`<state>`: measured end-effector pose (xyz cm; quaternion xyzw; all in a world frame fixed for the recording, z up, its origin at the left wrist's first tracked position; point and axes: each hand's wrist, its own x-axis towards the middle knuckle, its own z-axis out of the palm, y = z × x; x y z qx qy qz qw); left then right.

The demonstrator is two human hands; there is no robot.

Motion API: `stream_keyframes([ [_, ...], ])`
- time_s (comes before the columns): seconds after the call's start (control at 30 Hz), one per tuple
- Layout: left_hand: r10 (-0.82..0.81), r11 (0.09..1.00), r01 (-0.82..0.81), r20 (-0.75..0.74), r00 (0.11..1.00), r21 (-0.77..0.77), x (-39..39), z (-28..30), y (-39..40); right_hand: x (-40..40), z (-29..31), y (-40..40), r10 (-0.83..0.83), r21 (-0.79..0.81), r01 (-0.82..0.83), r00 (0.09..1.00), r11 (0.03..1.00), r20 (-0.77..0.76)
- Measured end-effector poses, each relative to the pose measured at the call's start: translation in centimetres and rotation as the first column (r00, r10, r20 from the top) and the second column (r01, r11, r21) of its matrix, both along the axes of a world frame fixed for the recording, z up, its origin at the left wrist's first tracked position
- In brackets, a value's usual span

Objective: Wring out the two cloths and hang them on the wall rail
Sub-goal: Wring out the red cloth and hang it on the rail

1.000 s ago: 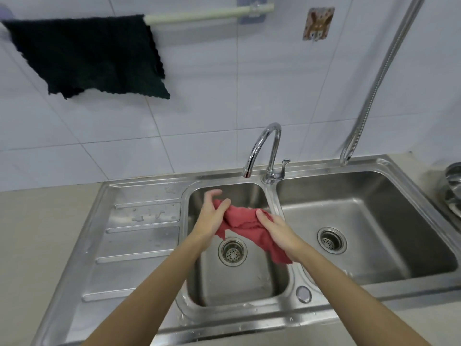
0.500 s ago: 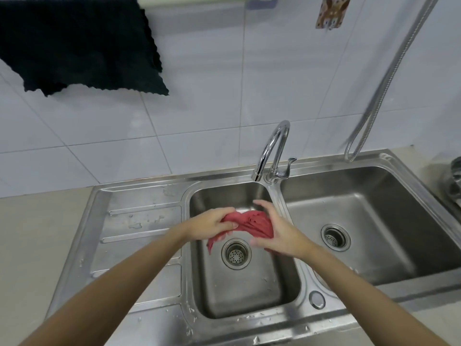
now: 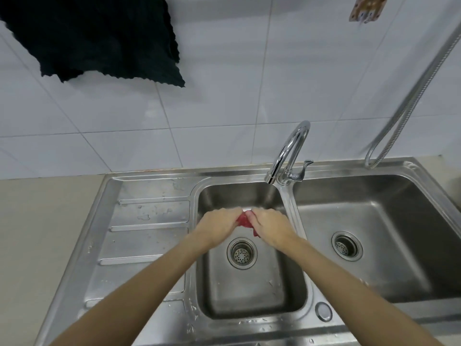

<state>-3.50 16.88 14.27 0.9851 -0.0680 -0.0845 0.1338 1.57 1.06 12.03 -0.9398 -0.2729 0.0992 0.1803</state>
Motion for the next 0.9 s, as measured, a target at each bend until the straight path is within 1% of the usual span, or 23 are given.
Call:
stream_keyframes([
  [0.03, 0.010, 0.998, -0.015, 0.071, 0.997, 0.068, -0.2, -0.4, -0.4, 0.1, -0.3, 0.4, -0.100, 0.032, 0.104, 0.987, 0.994, -0.128],
  [0.1, -0.007, 0.988, -0.013, 0.130, 0.992, 0.154, -0.8, -1.7, -1.0, -0.1, -0.8, 1.0, -0.237, 0.063, 0.277, 0.902, 0.959, -0.360],
  [0.17, -0.012, 0.984, -0.009, 0.120, 0.993, 0.180, -1.6, -2.9, -1.1, -0.7, -1.0, 1.2, -0.300, 0.052, 0.369, 0.823, 0.928, -0.482],
  [0.23, -0.015, 0.978, -0.008, 0.106, 0.994, 0.210, -2.2, -4.0, -1.3, -1.4, -0.6, 1.1, -0.319, 0.032, 0.416, 0.743, 0.909, -0.588],
  [0.27, -0.008, 0.979, -0.013, 0.105, 0.994, 0.202, -2.4, -4.5, -1.4, -1.7, -0.5, 1.1, -0.317, 0.035, 0.435, 0.708, 0.900, -0.631],
  [0.3, 0.019, 0.987, -0.036, 0.105, 0.994, 0.158, -2.5, -4.9, -1.5, -1.9, -0.5, 0.9, -0.316, 0.050, 0.461, 0.678, 0.886, -0.664],
  [0.33, 0.069, 0.995, -0.075, 0.095, 0.993, 0.059, -2.5, -5.2, -1.6, -2.0, -0.7, 0.8, -0.308, 0.078, 0.492, 0.653, 0.867, -0.692],
  [0.37, 0.130, 0.989, -0.125, 0.063, 0.989, -0.081, -2.4, -5.1, -1.5, -2.2, -1.0, 0.7, -0.295, 0.120, 0.538, 0.619, 0.834, -0.728],
  [0.4, 0.183, 0.953, -0.176, 0.005, 0.983, -0.248, -2.5, -4.9, -1.3, -2.2, -1.1, 0.6, -0.274, 0.163, 0.600, 0.569, 0.783, -0.776],
  [0.43, 0.209, 0.891, -0.209, -0.045, 0.977, -0.403, -2.6, -4.5, -1.0, -2.1, -1.1, 0.5, -0.256, 0.180, 0.664, 0.504, 0.726, -0.825],
  [0.47, 0.198, 0.813, -0.225, -0.108, 0.974, -0.537, -3.1, -4.0, -0.8, -2.1, -0.9, 0.6, -0.248, 0.180, 0.720, 0.445, 0.670, -0.861],
  [0.5, 0.154, 0.713, -0.237, -0.182, 0.971, -0.660, -3.7, -3.4, -0.8, -2.1, -0.5, 0.7, -0.256, 0.168, 0.758, 0.407, 0.631, -0.877],
  [0.53, 0.099, 0.613, -0.252, -0.244, 0.965, -0.749, -4.5, -2.8, -1.0, -2.1, 0.0, 0.9, -0.264, 0.172, 0.787, 0.392, 0.592, -0.881],
  [0.57, 0.062, 0.547, -0.266, -0.279, 0.958, -0.794, -5.2, -2.6, -1.4, -2.1, 0.5, 1.3, -0.276, 0.182, 0.802, 0.395, 0.570, -0.876],
  [0.6, 0.050, 0.508, -0.271, -0.286, 0.957, -0.818, -5.8, -2.6, -2.0, -2.1, 1.0, 1.7, -0.274, 0.200, 0.810, 0.402, 0.551, -0.874],
  [0.63, 0.081, 0.469, -0.284, -0.279, 0.957, -0.836, -6.2, -2.9, -2.6, -2.2, 1.5, 2.1, -0.265, 0.208, 0.803, 0.410, 0.558, -0.873],
  [0.7, 0.254, 0.368, -0.336, -0.254, 0.933, -0.867, -6.4, -3.7, -3.4, -2.5, 2.2, 2.9, -0.231, 0.218, 0.784, 0.416, 0.581, -0.880],
  [0.73, 0.346, 0.321, -0.370, -0.256, 0.903, -0.872, -6.4, -3.8, -3.5, -2.7, 2.9, 3.1, -0.212, 0.235, 0.772, 0.430, 0.590, -0.878],
  [0.77, 0.403, 0.290, -0.396, -0.264, 0.876, -0.871, -6.3, -3.7, -3.5, -2.5, 3.1, 3.0, -0.196, 0.258, 0.757, 0.453, 0.601, -0.870],
  [0.83, 0.403, 0.277, -0.398, -0.270, 0.874, -0.874, -6.1, -3.4, -3.5, -2.3, 3.7, 2.6, -0.193, 0.308, 0.723, 0.520, 0.619, -0.832],
  [0.87, 0.386, 0.267, -0.384, -0.266, 0.883, -0.884, -6.2, -3.1, -3.7, -2.2, 3.7, 2.3, -0.204, 0.329, 0.679, 0.579, 0.656, -0.789],
  [0.9, 0.384, 0.247, -0.383, -0.273, 0.882, -0.890, -6.3, -2.9, -3.8, -2.0, 3.8, 1.9, -0.236, 0.322, 0.606, 0.661, 0.727, -0.712],
])
